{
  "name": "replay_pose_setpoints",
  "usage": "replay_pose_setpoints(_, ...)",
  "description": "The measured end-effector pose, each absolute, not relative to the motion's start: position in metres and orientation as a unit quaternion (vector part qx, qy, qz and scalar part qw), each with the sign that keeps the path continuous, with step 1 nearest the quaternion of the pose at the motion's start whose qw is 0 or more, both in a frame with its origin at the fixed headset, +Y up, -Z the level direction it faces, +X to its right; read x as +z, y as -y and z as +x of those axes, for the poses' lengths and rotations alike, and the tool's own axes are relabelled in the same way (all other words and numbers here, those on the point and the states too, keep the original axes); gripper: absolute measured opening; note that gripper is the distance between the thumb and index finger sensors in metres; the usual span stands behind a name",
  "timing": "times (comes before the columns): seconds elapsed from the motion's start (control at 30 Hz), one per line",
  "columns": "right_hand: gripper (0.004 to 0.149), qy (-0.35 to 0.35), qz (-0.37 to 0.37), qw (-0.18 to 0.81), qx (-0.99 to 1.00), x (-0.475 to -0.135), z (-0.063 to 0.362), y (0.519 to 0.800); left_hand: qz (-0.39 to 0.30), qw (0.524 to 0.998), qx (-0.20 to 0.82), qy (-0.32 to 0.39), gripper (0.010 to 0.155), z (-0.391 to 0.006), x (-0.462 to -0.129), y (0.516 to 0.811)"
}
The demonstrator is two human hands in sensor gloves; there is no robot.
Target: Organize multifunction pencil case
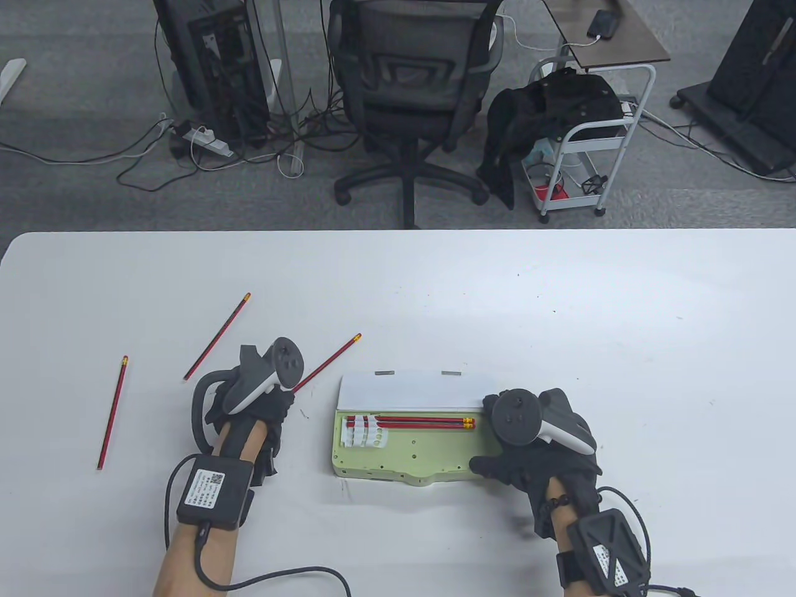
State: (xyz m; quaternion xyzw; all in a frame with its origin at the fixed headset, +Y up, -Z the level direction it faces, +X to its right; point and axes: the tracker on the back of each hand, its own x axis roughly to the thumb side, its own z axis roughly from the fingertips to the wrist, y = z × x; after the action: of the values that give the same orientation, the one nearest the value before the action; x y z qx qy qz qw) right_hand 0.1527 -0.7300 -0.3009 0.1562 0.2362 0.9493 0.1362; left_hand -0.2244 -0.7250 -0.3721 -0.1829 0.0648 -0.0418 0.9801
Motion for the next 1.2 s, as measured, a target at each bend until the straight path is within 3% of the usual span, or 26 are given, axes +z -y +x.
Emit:
replay_pose_setpoints(0.13,0.099,-0.236,0.156,0.137,0.949,-0.301,0.152,0.73,-0.195,0.974,-0.083,-0.078,0.056,-0.217,-0.377,0.742)
replay_pose_setpoints(0.43,0.099,-0.241,0.156,0.136,0.948,-0.302,0.152,0.73,-0.125,0.975,-0.17,-0.075,0.043,-0.202,-0.38,0.753)
replay_pose_setpoints(0.6,0.099,-0.242,0.156,0.135,0.948,-0.301,0.152,0.731,-0.103,0.976,-0.179,-0.061,0.043,-0.204,-0.379,0.756)
replay_pose_setpoints(0.87,0.099,-0.243,0.156,0.134,0.948,-0.301,0.151,0.731,-0.141,0.982,-0.108,-0.06,0.044,-0.221,-0.375,0.752)
replay_pose_setpoints(1.2,0.099,-0.244,0.157,0.133,0.948,-0.301,0.151,0.731,-0.072,0.995,0.061,-0.007,0.042,-0.234,-0.332,0.699)
